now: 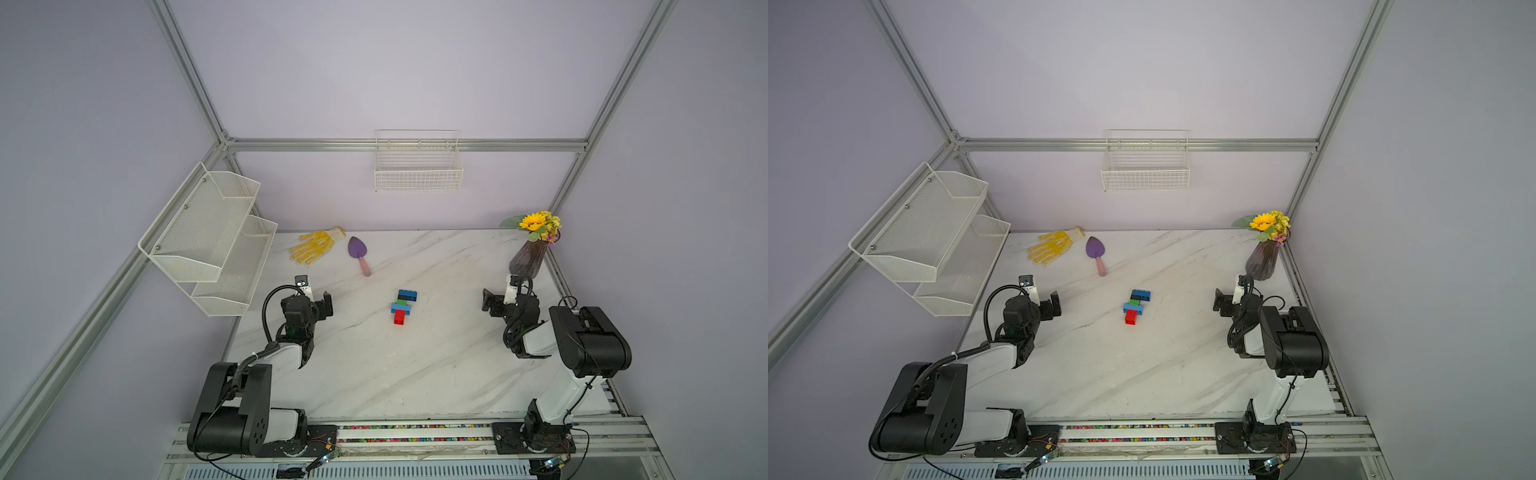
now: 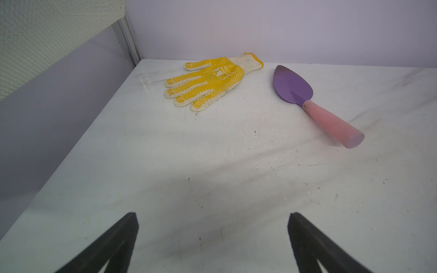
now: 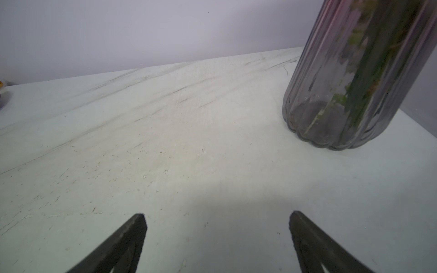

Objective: Assemble the letter f with lego
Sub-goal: Reset both arms

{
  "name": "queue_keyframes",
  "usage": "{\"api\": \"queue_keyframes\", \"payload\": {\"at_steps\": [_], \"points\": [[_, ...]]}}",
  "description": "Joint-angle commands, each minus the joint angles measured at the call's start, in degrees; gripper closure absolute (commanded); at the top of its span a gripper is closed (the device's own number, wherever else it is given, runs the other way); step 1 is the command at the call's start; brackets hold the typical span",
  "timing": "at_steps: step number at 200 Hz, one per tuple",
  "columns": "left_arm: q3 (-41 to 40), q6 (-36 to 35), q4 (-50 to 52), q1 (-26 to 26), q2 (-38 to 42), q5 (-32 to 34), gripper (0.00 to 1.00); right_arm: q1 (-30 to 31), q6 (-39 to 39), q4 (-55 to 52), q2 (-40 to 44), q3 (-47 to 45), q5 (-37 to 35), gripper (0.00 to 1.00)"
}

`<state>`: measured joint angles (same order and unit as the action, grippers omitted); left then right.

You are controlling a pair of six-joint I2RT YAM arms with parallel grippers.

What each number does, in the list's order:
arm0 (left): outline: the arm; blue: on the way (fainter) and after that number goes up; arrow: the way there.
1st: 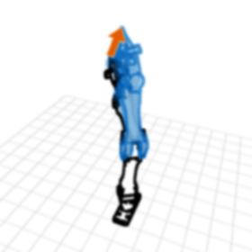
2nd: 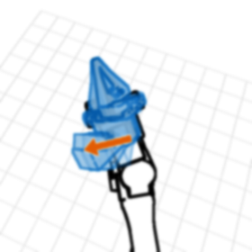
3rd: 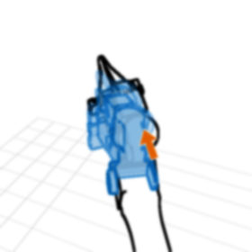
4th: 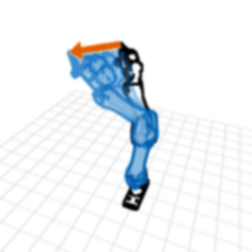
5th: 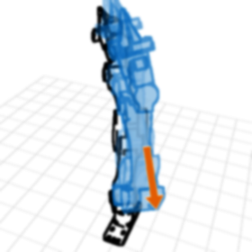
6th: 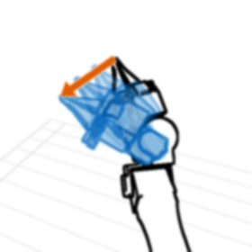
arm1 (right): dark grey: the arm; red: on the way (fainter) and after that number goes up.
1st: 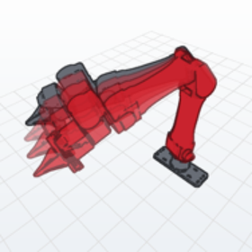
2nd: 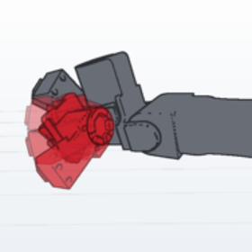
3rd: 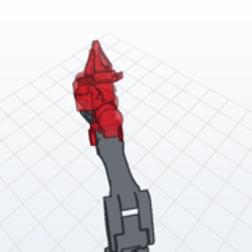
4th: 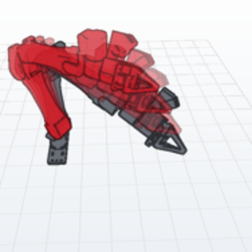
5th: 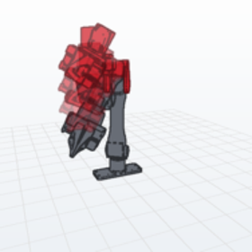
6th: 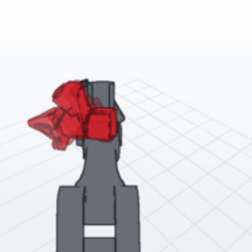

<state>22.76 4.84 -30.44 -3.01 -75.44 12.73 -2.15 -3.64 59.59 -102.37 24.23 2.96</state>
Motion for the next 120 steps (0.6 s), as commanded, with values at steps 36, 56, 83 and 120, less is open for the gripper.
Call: {"api": "queue_keyframes", "payload": {"at_steps": [36, 56, 83, 120], "points": [[-3.7, 0.7, 1.4, 0.3, 8.0, 0.2, 0.0, 0.0, -1.2, 2.4, 0.5, 0.5, -1.2, 0.03], [-4.4, 1.3, 2.9, 0.3, 9.9, -1.9, 0.0, 0.0, -1.3, 2.4, 0.5, 0.6, -1.2, 0.03], [-6.0, 1.8, 1.3, 0.2, 11.5, 0.4, 0.0, 0.0, -1.3, 2.4, 0.5, 0.6, -1.2, 0.03], [-4.7, -1.4, -2.9, 0.3, 7.3, -0.1, 0.0, 0.0, -1.3, 2.4, 0.5, 0.6, -1.2, 0.03]]}}
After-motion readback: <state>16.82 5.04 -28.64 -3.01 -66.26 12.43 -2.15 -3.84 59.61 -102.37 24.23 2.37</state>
